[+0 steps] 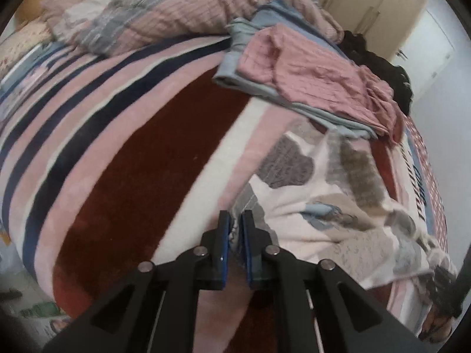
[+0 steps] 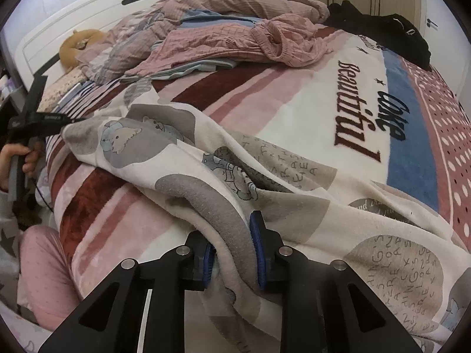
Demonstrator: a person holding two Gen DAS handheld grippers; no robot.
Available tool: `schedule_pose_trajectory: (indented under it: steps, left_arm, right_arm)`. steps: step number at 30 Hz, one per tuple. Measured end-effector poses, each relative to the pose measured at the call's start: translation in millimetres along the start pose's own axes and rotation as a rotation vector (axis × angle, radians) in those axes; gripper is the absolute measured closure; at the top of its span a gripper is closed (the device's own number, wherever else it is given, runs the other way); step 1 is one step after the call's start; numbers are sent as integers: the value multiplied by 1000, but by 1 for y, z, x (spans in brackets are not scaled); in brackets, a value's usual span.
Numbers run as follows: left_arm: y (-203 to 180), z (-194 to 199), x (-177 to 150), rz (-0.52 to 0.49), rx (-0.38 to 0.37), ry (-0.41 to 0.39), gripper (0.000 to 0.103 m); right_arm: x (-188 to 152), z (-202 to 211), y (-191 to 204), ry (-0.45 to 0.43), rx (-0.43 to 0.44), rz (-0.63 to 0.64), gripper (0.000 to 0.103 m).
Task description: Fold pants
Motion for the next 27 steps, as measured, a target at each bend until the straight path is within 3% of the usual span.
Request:
schedule_pose_trajectory:
  steps: [1,3,5,8,10,13,15,16,18,21,27]
  left_arm:
    - [-3,5,3,-18,-8,-5,85]
    - [-7,15,11,-20,-39,-27,42]
    - [-13,27,19,-19,-121,-53,39]
    - [-28,31,18,-50,-211,-29,37]
    - [-38,24,10,-85,-227,-2,37]
    - [-46,2,-9,-108,-221,88,42]
    - [-46,-7,-20,-93,-242,135,64]
    - [-46,-8,-25,-93,-243,140,67]
    - [-46,-3,-32,-111,-247,131,78]
    - [-48,7,-39,-135,-244,129,84]
    - [-32,26,-37,-185,-106,52,94]
  right_arm:
    - [0,0,0,1,-1,0,85]
    - [1,0,0,4,-3,0,85]
    - [1,0,1,4,-4,-1,85]
    - [1,3,2,2,-6,-2,83]
    - [3,8,3,-6,-3,1,83]
    - [2,14,3,-7,13,5,83]
    - [-1,18,3,-1,33,9,86]
    - [-4,20,4,4,43,16,89]
    - [-9,26,9,1,56,45,89]
    - [-18,33,16,9,84,75,89]
    - [-26,39,17,18,83,78,89]
Point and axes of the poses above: each gripper's, at about its wrist camera, not at the fingertips, and z roughly against the way its jaws point, y to its left, x to its top, the point moved 1 cm from there along -z, roughly the way its jaws point, and after that the axes turned 12 degrees about -y, right-handed, at the moved point
